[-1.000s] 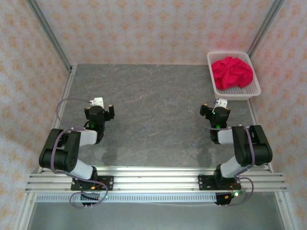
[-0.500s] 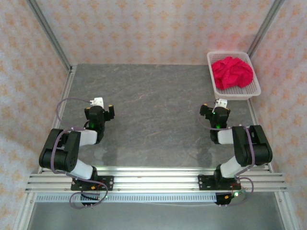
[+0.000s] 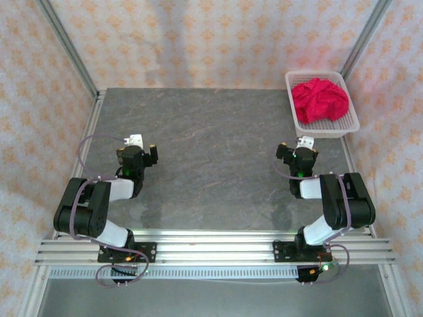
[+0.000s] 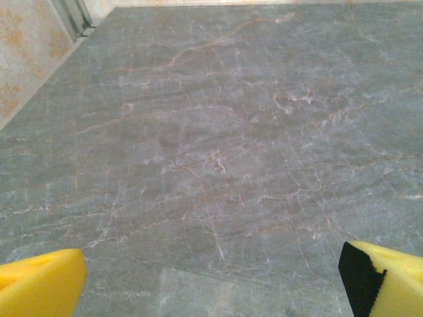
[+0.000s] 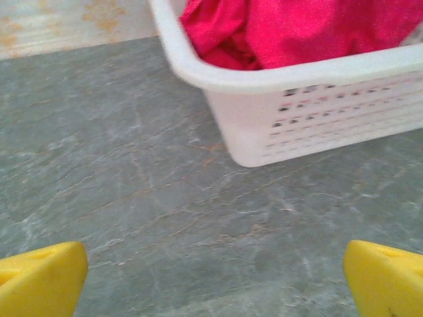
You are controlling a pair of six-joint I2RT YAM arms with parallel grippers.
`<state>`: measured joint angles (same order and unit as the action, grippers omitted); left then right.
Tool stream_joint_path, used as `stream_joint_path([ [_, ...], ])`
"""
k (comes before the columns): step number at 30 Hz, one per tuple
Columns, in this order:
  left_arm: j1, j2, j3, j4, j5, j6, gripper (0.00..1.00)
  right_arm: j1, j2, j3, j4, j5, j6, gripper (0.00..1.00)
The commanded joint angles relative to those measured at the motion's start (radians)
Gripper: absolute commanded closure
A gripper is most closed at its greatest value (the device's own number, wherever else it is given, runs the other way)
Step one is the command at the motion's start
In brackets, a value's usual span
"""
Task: Fold the inside-out t-shirt
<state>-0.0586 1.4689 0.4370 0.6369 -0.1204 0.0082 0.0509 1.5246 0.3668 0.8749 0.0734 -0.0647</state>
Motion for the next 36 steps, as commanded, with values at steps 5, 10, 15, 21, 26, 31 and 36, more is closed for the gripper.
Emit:
stream_joint_path([
  [5,-0.117,-0.214,0.211,-0.46,0.033,0.044,0.0,0.055,-0.336,0.209,-0.602,0.336,0.145,0.01],
  [10,-0.221,-0.242,0.367,-0.747,0.001,-0.165,0.0,0.046,-0.277,0.541,-0.976,0.396,0.348,0.01],
  [15,-0.221,-0.157,0.47,-0.817,0.176,-0.183,0.0,-0.066,-0.126,0.796,-1.17,0.214,0.549,0.01],
  [21,-0.216,-0.014,0.534,-0.821,0.36,-0.218,0.0,-0.188,0.171,1.122,-1.341,-0.037,0.633,0.0],
  [26,-0.216,0.035,0.489,-0.708,0.518,-0.257,0.0,-0.201,0.359,1.291,-1.387,-0.092,0.646,0.05],
  [31,-0.217,-0.013,0.465,-0.726,0.42,-0.283,0.0,-0.211,0.535,1.442,-1.418,-0.152,0.679,0.12],
  [36,-0.218,-0.128,0.371,-0.688,0.285,-0.334,0.0,-0.211,0.691,1.555,-1.46,-0.148,0.715,0.18],
])
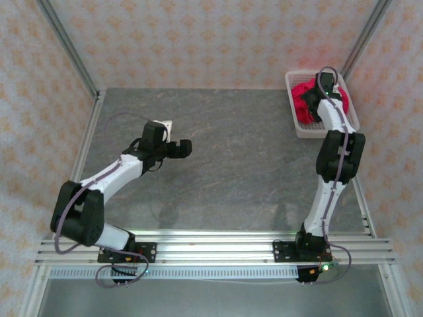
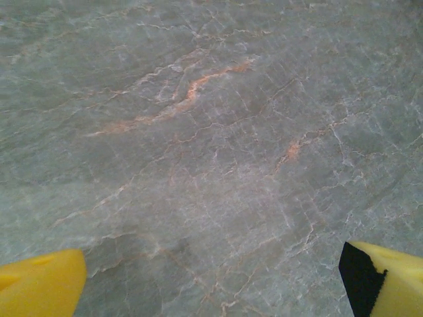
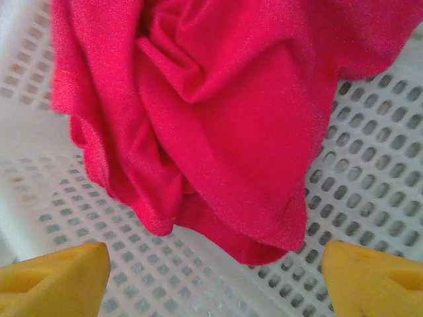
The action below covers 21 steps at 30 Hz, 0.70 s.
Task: Fold the inside-out t-shirt
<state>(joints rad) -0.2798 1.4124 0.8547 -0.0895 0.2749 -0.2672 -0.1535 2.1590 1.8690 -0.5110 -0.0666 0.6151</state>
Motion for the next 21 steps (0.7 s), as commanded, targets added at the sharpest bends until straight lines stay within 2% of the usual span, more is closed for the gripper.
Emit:
stream_joint_path([
  [1,0.004,-0.086,-0.065,0.031,-0.176,-0.097,0.0,-0.007,0.075,0.065,-0.079,0.0,0.04,0.18],
  [3,0.005,-0.111,-0.09,-0.024,-0.341,-0.205,0.0,-0.009,0.108,0.092,-0.086,0.015,0.044,0.19],
  [4,0.009,-0.116,-0.092,-0.036,-0.367,-0.219,0.0,-0.008,0.12,0.103,-0.087,0.019,0.044,0.2],
  [6,0.02,-0.125,-0.101,-0.029,-0.345,-0.221,0.0,-0.009,0.142,0.124,-0.096,0.025,0.044,0.26],
  [8,0.021,-0.131,-0.103,-0.029,-0.349,-0.233,0.0,-0.015,0.161,0.143,-0.097,0.025,0.043,0.39],
  [9,0.021,-0.134,-0.103,-0.046,-0.373,-0.256,0.0,-0.018,0.167,0.153,-0.101,0.026,0.04,0.51],
  [12,0.02,-0.152,-0.109,-0.108,-0.483,-0.343,0.0,-0.02,0.166,0.184,-0.128,0.051,0.017,0.74],
  [13,0.02,-0.162,-0.113,-0.118,-0.507,-0.357,0.0,-0.019,0.16,0.194,-0.137,0.058,0.005,0.77],
  [15,0.021,-0.185,-0.127,-0.105,-0.514,-0.356,0.0,-0.019,0.131,0.202,-0.15,0.068,-0.019,0.91],
  [17,0.021,-0.2,-0.133,-0.095,-0.506,-0.354,0.0,-0.019,0.089,0.192,-0.151,0.076,-0.034,0.99],
  [21,0.021,-0.207,-0.133,-0.116,-0.575,-0.371,0.0,-0.019,-0.03,0.149,-0.142,0.093,-0.058,1.0],
])
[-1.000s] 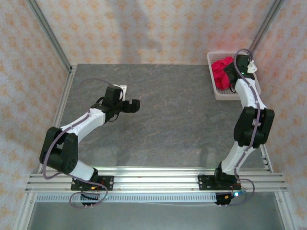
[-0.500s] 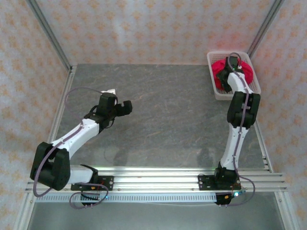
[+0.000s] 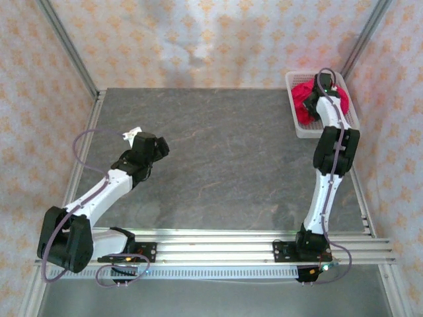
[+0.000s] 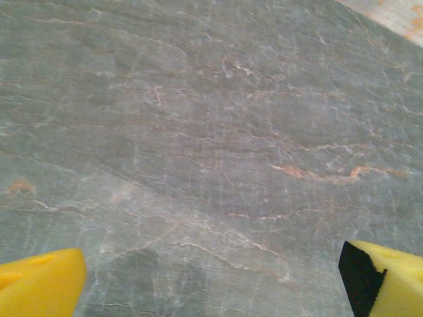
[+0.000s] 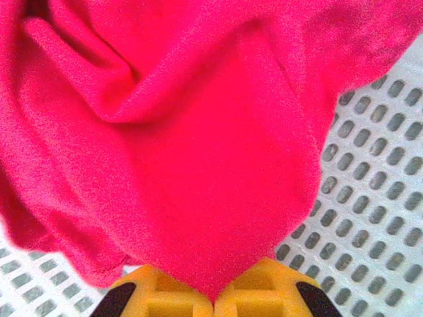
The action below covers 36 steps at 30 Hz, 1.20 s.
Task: Fold the inside-out t-shirt
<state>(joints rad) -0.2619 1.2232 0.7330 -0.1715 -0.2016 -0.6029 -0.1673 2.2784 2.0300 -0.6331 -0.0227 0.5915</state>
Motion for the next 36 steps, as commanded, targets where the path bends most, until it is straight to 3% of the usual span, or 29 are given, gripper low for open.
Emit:
stream_joint_path([
  [1,0.003,-0.019,-0.018,-0.026,-0.106,-0.034,0.0,-0.006,-0.18,-0.028,-0.012,0.049,-0.036,1.0],
  [11,0.003,-0.012,-0.043,0.046,-0.031,-0.018,0.01,0.018,-0.533,-0.211,0.113,0.019,-0.034,1.0],
  [20,0.003,-0.001,-0.047,0.085,0.065,0.01,0.1,0.068,-0.805,-0.195,0.216,-0.079,-0.077,1.0],
  [26,0.002,-0.018,-0.066,0.111,0.105,0.02,0.15,0.109,-0.897,-0.131,0.316,-0.294,-0.072,1.0],
  [36,0.001,-0.044,-0.09,0.144,0.126,0.026,0.23,0.23,-0.908,-0.014,0.342,-0.488,-0.024,1.0],
])
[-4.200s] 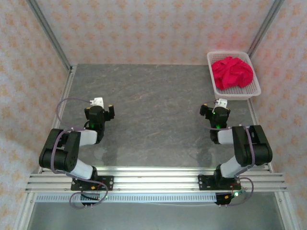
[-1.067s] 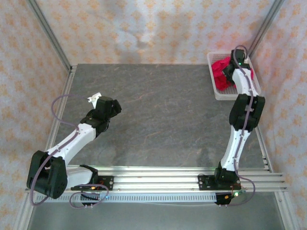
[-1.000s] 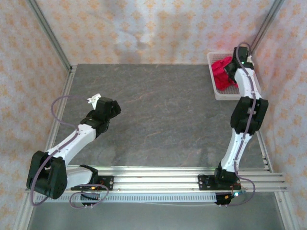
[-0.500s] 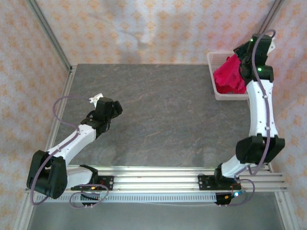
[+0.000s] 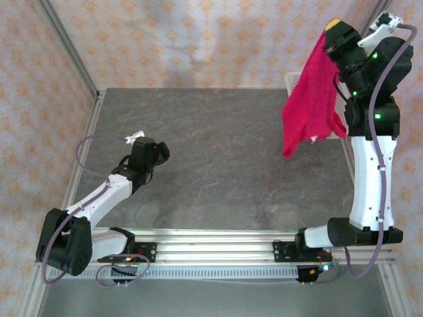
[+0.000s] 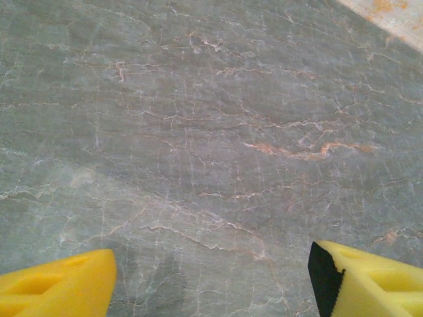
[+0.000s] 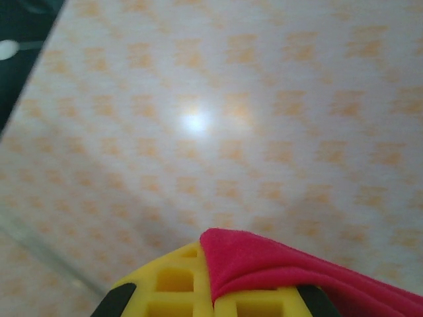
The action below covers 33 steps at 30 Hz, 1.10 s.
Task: Fold the inside-out t-shirt
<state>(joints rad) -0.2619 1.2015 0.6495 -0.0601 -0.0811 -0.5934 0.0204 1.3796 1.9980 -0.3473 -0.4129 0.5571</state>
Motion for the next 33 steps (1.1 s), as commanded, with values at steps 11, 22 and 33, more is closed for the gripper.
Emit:
stream_joint_path([
  [11,0.003,-0.038,-0.013,0.029,-0.061,0.02,0.21,0.343,0.15,-0.296,0.092,-0.02,-0.033,1.0],
  [22,0.001,-0.062,-0.009,0.031,0.154,0.064,0.18,0.409,0.466,-0.142,-0.352,0.076,-0.126,0.56],
  [33,-0.243,-0.025,-0.061,0.123,0.171,-0.145,0.23,0.226,0.068,-0.759,-0.128,0.245,-0.151,0.33],
])
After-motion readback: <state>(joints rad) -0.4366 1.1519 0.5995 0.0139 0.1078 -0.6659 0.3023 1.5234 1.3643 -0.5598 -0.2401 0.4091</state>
